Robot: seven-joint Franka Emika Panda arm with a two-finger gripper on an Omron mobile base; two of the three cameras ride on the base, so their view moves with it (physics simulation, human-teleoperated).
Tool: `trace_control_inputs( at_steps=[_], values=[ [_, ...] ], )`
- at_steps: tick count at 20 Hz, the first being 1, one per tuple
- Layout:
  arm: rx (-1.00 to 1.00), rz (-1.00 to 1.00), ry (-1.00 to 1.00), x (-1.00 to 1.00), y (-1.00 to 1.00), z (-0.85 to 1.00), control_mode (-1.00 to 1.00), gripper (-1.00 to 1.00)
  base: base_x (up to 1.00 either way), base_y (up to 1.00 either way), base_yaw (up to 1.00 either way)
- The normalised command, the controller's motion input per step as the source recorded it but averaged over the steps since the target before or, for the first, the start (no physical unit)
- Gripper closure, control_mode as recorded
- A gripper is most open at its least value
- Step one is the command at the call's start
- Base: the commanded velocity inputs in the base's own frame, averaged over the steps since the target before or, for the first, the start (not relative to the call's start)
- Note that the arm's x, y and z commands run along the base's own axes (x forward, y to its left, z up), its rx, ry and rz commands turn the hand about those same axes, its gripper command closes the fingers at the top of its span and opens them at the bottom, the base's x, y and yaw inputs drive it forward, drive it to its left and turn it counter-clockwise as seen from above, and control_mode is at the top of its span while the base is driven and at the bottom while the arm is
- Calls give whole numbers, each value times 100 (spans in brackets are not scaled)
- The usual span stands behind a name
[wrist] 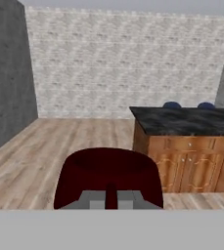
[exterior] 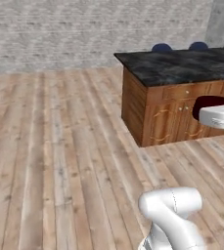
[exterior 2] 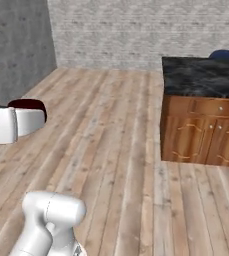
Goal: There is a tray on the dining counter. Grab the cup, mug, and pitcher and place them on the tray. The pitcher may be placed next to the tray if it cannot fit the tray.
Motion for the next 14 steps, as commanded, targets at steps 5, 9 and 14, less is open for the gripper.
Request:
trace_control_inputs(
  at_steps=[5, 9, 14],
  values=[
    [0, 0, 0, 0, 0, 0, 100, 100, 100, 23, -42],
    [0, 0, 0, 0, 0, 0, 100, 100, 100, 37, -27],
    [0, 0, 0, 0, 0, 0, 100, 100, 99, 46, -15]
  ],
)
